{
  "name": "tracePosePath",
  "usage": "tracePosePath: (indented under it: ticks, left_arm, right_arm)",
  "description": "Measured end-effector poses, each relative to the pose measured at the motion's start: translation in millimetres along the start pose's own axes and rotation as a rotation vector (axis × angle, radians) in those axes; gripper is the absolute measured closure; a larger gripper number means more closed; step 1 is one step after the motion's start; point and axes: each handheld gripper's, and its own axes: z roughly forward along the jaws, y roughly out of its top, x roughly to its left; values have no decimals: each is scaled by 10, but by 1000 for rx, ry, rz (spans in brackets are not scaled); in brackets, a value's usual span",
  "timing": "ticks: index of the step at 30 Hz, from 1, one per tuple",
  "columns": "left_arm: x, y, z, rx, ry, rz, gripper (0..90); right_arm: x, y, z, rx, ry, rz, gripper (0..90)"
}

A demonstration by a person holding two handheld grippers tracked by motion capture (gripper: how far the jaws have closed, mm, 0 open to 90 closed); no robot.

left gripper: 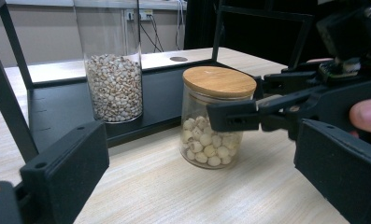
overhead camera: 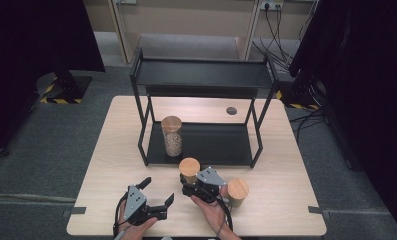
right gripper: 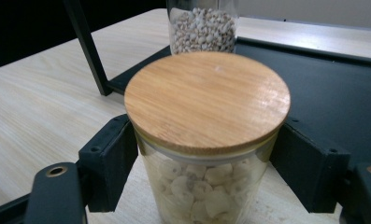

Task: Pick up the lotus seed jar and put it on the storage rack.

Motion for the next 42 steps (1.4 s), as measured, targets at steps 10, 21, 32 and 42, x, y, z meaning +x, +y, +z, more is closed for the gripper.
tracePosePath:
  ticks: [10, 21, 32, 42]
  left_arm:
    - [3, 4, -9, -5, 0, -1, 27]
    - [4, 6, -8, -4, 0, -1, 26]
    - [6, 4, -6, -2, 0, -1, 26]
    - [7, 5, -9, -3, -3, 0, 27]
  right_arm:
    - [-11, 113, -28, 12, 7, -5, 258]
    - [-49, 249, -39, -18, -29, 19, 259]
    - [-51, 359, 55, -20, -75, 53, 259]
    - [-6, 434, 221, -24, -146, 47, 259]
